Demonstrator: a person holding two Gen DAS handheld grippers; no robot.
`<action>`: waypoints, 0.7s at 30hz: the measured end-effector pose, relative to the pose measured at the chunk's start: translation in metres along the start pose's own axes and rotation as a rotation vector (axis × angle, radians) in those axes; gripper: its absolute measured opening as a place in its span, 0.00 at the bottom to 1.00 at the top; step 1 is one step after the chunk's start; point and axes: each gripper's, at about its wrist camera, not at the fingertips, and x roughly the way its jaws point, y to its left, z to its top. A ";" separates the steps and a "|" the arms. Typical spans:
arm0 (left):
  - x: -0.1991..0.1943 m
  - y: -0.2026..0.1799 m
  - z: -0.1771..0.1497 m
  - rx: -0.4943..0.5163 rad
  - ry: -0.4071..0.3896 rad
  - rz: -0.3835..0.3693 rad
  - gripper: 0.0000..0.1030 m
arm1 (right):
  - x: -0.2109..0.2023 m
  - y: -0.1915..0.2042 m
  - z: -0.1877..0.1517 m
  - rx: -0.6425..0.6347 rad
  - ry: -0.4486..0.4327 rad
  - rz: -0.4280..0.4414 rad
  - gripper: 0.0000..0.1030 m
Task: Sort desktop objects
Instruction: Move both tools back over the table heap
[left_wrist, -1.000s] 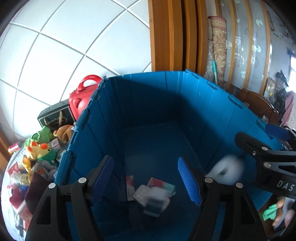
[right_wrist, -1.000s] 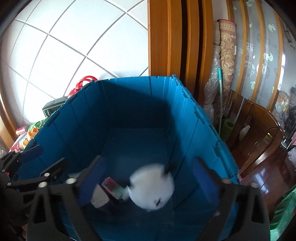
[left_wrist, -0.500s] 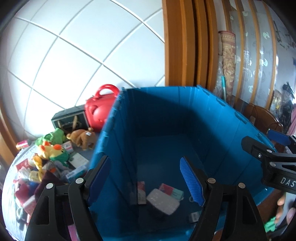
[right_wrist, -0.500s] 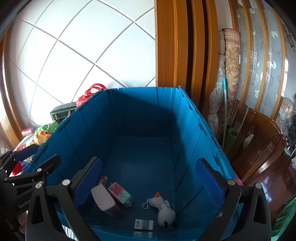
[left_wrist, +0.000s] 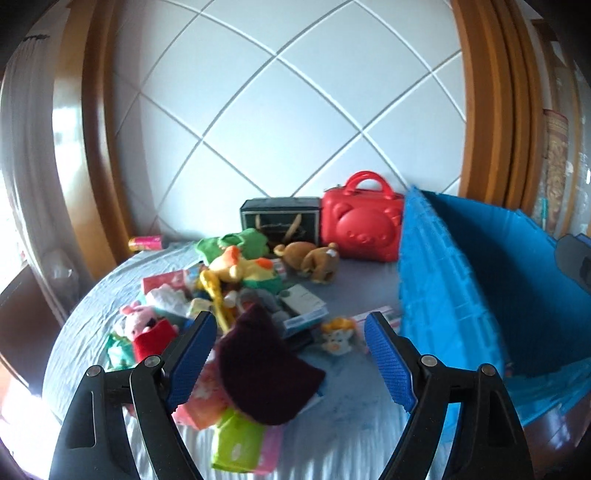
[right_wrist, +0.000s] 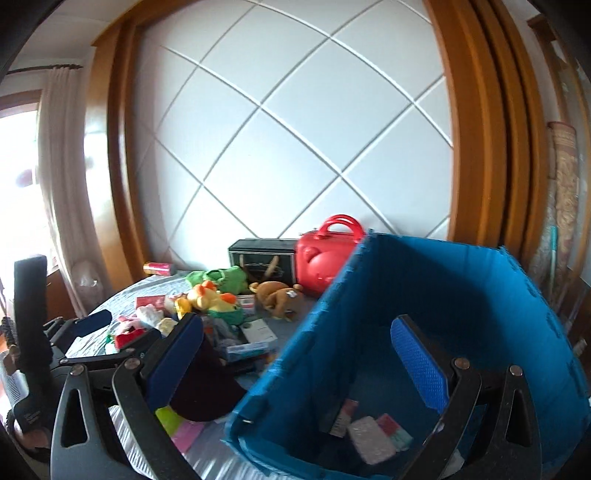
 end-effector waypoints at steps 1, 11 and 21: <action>0.005 0.020 -0.006 -0.004 0.014 0.013 0.80 | 0.005 0.018 0.000 -0.011 -0.002 0.023 1.00; 0.083 0.202 -0.088 0.036 0.278 0.073 0.80 | 0.103 0.194 -0.070 0.055 0.241 0.051 1.00; 0.132 0.244 -0.142 0.056 0.420 0.028 0.80 | 0.175 0.225 -0.189 0.172 0.637 -0.050 1.00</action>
